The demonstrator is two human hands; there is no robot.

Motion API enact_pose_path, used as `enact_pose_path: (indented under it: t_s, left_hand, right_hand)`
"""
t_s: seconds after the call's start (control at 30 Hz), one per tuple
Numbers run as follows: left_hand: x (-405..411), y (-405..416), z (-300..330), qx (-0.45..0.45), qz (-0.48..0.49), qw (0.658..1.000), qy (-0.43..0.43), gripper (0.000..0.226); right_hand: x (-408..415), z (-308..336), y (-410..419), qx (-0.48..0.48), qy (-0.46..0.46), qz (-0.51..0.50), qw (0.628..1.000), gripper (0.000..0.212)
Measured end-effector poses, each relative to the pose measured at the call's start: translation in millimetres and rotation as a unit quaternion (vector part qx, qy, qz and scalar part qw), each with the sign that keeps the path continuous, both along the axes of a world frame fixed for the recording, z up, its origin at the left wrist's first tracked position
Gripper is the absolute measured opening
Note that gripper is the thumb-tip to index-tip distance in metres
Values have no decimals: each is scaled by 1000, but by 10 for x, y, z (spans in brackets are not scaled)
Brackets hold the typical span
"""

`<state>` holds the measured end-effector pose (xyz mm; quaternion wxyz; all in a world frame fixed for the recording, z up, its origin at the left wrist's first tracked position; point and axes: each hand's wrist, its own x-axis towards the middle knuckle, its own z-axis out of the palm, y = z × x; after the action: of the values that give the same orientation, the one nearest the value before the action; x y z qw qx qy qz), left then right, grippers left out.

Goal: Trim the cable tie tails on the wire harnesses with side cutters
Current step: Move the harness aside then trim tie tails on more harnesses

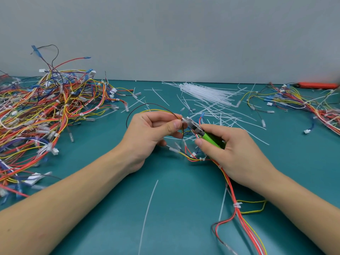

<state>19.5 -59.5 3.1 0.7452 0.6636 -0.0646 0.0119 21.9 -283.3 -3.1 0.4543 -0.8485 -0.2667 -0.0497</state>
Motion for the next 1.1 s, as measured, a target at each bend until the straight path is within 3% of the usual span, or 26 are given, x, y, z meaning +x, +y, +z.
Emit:
enact_pose_path:
  t_s: [0.27,0.37,0.57,0.77,0.93,1.1]
  left_hand:
    - [-5,-8,12,0,2,1000,6,13]
    - [-2,0,10,3,1,1000,11,3]
    - [21,26,-10,10,3,1000,15,7]
    - [34,11,-22,16,22,1000,5,7]
    - [32,10,-19,11,26,1000,5,15]
    - [40,18,-28,11,27,999,12,5]
  right_hand:
    - [0,13,5,14,-6,-9,1000,13]
    - [53,11,-20,60,-10,-34,998,10]
    - [200,-7,-155,152,13,-99,983,9]
    - [64,0,-104,20,6,-36,999,15]
    - [6,20,-61,-7,-9,-25,1000,13]
    - [-25,37,-34,-28,-25,-45,998,21]
